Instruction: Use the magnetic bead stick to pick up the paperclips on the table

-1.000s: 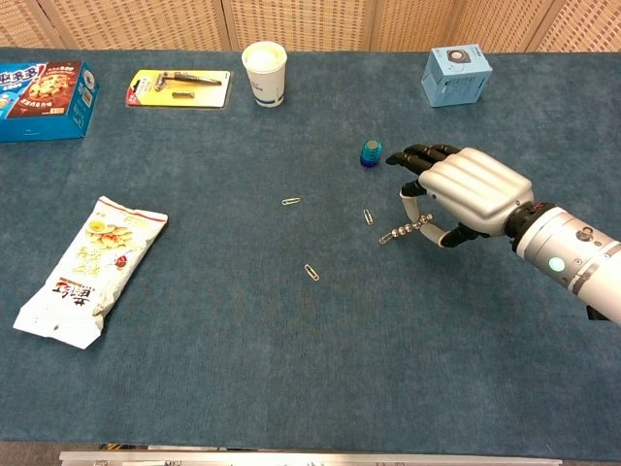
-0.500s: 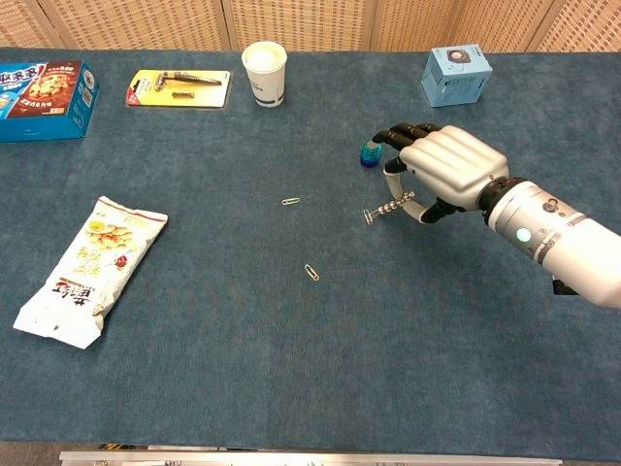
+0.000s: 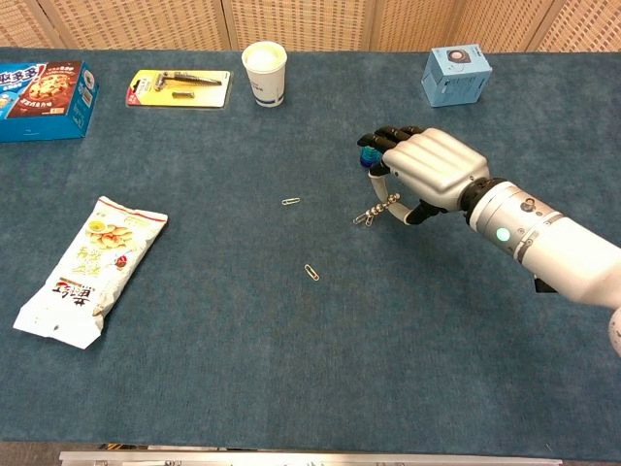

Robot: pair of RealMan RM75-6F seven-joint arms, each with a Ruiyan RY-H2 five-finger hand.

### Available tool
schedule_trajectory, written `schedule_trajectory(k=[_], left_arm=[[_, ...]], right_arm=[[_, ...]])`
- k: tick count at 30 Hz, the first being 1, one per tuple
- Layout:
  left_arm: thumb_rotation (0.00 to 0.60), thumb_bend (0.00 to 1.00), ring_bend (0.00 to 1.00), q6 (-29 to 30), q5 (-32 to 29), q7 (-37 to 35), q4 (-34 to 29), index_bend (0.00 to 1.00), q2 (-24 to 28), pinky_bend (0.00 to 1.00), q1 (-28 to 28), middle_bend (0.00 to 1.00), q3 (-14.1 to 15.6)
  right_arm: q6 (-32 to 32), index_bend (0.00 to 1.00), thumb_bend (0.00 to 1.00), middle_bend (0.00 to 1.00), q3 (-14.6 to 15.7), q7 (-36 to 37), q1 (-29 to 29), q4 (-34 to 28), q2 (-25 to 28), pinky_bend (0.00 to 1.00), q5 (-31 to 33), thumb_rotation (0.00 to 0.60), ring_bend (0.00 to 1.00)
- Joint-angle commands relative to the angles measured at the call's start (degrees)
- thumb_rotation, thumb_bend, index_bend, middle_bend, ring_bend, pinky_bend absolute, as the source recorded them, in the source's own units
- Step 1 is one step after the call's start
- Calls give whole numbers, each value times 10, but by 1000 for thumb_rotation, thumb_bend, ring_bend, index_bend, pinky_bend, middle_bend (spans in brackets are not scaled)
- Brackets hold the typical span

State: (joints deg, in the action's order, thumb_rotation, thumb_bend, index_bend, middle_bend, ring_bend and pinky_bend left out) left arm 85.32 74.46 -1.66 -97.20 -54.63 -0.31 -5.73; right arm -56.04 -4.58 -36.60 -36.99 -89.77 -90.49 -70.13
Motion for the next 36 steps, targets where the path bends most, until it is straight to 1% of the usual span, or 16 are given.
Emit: schedule_trajectory(k=[1, 8, 12, 20, 28, 36], left_arm=[[600, 96, 342, -1, 1, -1, 0, 537, 0, 441, 0, 465, 1], [600, 97, 342, -6, 2, 4, 0, 537, -2, 441, -3, 465, 1], [600, 97, 342, -9, 0, 9, 0, 537, -3, 441, -5, 465, 1], [600, 96, 342, -6, -9, 7, 0, 537, -2, 441, -3, 465, -3], [600, 96, 342, 10, -15, -5, -3, 537, 7, 441, 8, 465, -8], [600, 97, 342, 23, -29, -23, -4, 537, 16, 441, 19, 465, -15]], right_arm=[[-10, 567, 355, 96, 4, 5, 5, -7, 9, 136, -6, 600, 25], [-39, 567, 355, 96, 16, 24, 24, -22, 38, 137, -22, 600, 25], [-44, 567, 355, 97, 22, 38, 31, -24, 46, 137, -30, 600, 25], [-52, 567, 355, 97, 38, 46, 33, -55, 54, 137, -76, 600, 25], [-42, 567, 356, 99, 49, 26, 23, -89, 42, 137, -115, 600, 25], [-26, 567, 356, 100, 60, 18, 18, -88, 19, 136, -125, 600, 25]])
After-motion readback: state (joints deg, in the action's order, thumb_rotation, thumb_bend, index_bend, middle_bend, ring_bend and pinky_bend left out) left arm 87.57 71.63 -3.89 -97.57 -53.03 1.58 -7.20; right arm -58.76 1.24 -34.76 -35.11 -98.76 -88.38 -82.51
